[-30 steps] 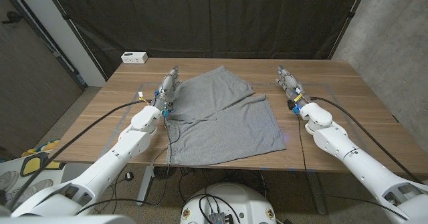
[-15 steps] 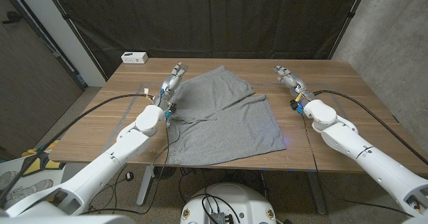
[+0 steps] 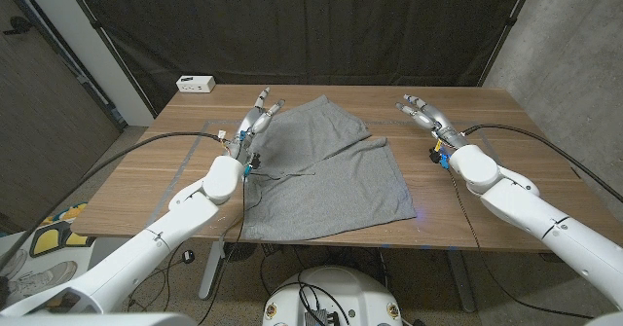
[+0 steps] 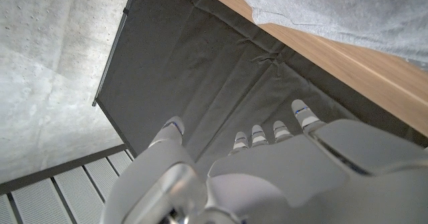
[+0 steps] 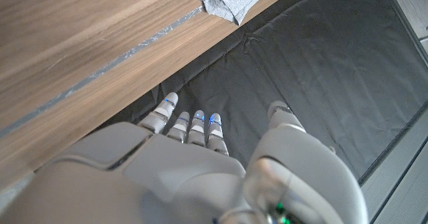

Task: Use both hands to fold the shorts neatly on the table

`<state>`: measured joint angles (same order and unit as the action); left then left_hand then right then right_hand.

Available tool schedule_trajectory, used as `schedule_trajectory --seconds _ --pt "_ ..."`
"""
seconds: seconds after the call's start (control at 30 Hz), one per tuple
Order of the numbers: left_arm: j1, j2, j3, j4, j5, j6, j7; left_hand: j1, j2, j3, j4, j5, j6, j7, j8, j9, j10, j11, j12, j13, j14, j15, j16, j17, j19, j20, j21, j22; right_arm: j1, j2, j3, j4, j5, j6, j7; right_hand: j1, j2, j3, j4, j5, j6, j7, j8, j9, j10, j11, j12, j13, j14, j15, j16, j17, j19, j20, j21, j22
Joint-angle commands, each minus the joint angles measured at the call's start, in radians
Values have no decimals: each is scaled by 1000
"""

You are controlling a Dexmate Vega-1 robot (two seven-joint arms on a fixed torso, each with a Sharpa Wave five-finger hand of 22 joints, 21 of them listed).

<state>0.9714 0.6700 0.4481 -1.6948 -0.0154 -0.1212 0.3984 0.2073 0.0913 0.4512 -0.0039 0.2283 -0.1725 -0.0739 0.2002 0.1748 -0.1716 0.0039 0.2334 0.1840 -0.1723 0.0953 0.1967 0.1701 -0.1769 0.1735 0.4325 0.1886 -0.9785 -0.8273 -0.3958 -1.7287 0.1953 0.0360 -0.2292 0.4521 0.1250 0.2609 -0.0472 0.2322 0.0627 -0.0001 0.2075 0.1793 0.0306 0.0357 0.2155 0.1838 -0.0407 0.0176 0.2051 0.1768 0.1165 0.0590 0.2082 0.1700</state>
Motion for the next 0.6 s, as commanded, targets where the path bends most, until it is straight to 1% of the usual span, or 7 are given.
schedule_trajectory --seconds 0.03,0.07,0.27,0.37,0.47,0.57,0.6 --pt "66 38 1 -138 161 74 82 16 -1 2 -7 -3 -35 -5 4 1 -20 -1 7 2 -60 3 3 4 -103 5 -4 4 -79 -79 29 -147 -127 -84 -65 14 -2 4 -14 -3 15 -1 7 3 17 -1 10 6 6 0 3 1 17 -1 5 3" --pt "71 41 1 -147 174 79 87 17 -3 2 -9 -5 -34 -6 4 1 -18 -2 7 2 -58 4 3 4 -103 6 -4 4 -84 -83 31 -146 -129 -71 -60 16 -3 4 -17 -4 18 -2 7 3 19 -4 9 6 8 -1 3 1 18 -1 5 3" --pt "104 62 0 -208 252 121 104 24 -10 1 -19 -11 -30 -7 3 2 -10 0 8 2 -51 3 3 4 -102 8 -6 4 -117 -117 39 -217 -187 -133 -69 24 -5 7 -25 -8 26 -6 7 3 25 -8 9 6 12 -5 2 1 22 -4 4 3" --pt "125 69 -4 -235 278 134 112 27 -10 1 -22 -13 -29 -7 3 2 -9 -3 6 2 -50 2 3 4 -102 8 -7 4 -143 -133 49 -251 -218 -155 -85 27 -6 7 -28 -9 27 -7 7 3 27 -9 9 6 13 -5 1 1 23 -6 3 3" --pt "148 80 -5 -264 317 150 125 30 -12 1 -25 -15 -28 -8 2 2 -6 -3 7 2 -49 2 2 4 -102 8 -7 4 -172 -152 68 -280 -222 -164 -83 29 -7 8 -31 -11 29 -9 6 3 29 -9 8 6 15 -7 1 1 26 -6 4 3" --pt "170 91 -7 -292 350 161 132 32 -13 1 -28 -17 -28 -9 1 2 -6 -2 6 2 -49 2 1 4 -102 7 -8 4 -204 -169 83 -322 -259 -207 -106 31 -7 9 -34 -12 33 -10 7 3 31 -11 8 6 18 -8 1 1 27 -6 3 3" --pt "176 94 -9 -299 357 159 134 32 -14 1 -29 -18 -28 -9 1 2 -5 -2 6 2 -49 3 1 4 -102 8 -9 4 -216 -171 92 -327 -256 -200 -110 32 -7 9 -35 -13 34 -10 7 4 31 -12 7 6 20 -10 1 1 29 -7 4 3"
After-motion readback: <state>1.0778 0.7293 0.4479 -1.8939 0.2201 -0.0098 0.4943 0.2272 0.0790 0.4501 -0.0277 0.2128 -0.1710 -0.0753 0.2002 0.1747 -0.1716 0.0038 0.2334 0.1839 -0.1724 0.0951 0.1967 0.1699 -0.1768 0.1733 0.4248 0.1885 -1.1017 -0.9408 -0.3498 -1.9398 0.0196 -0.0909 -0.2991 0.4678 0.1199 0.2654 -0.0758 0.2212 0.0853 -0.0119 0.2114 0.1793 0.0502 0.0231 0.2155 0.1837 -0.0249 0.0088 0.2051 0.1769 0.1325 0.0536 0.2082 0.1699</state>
